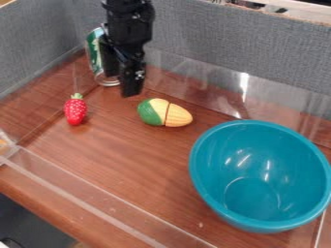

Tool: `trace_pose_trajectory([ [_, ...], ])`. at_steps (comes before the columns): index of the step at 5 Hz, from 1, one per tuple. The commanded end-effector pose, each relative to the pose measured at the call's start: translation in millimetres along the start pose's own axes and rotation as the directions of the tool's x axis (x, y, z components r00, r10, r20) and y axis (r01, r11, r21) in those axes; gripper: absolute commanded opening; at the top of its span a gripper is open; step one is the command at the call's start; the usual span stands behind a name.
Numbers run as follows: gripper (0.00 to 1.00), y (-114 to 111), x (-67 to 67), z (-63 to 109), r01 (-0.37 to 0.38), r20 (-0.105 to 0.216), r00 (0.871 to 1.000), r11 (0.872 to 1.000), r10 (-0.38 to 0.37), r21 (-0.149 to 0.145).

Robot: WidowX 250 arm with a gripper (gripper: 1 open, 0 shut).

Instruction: Remove the yellow corn from inside the blue bowl and place it on the table

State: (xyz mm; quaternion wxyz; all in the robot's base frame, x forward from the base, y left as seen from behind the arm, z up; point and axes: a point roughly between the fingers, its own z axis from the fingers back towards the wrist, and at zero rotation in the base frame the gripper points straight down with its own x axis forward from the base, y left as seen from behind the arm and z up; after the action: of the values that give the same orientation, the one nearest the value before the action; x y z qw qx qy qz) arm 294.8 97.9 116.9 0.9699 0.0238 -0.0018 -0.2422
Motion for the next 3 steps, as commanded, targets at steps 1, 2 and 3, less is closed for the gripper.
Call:
trace_pose_trajectory([
  [1,1.00,13.9,1.8,36.4,0.015,0.063,0.998,0.996,-0.020,0.084],
  [2,1.00,17.8,4.2,34.8,0.044,0.062,0.997,0.996,-0.049,0.079],
  [3,1.00,18.4,5.8,29.5,0.023,0.063,0.998,0.997,-0.027,0.067],
])
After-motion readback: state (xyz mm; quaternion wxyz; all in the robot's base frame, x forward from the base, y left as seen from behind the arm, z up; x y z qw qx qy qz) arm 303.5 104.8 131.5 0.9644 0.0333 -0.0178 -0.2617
